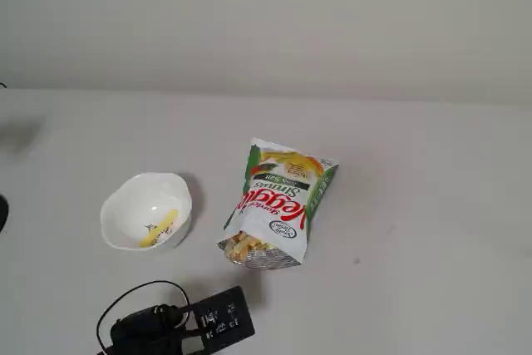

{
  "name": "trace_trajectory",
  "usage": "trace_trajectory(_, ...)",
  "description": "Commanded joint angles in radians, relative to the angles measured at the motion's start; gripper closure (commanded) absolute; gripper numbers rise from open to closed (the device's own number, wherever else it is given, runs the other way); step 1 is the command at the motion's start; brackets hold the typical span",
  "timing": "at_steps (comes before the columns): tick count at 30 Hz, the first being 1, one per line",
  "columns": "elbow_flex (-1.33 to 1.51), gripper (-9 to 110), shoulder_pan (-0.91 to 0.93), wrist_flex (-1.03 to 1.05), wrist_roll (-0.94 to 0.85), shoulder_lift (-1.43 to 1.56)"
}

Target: Pick up veggie straw from inside of open veggie straw packet and place it inside the bowl on the left side of the veggie straw packet

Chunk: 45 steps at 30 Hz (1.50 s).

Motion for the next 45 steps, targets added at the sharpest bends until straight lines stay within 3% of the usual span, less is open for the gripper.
trace_trajectory(1, 0.0, 101, -0.014, -0.025, 0.008, 0.008)
trace_trajectory(35, 0.0, 101, -0.014, -0.025, 0.008, 0.008)
trace_trajectory(45, 0.002, 101, 0.155, -0.023, 0.195, 0.003)
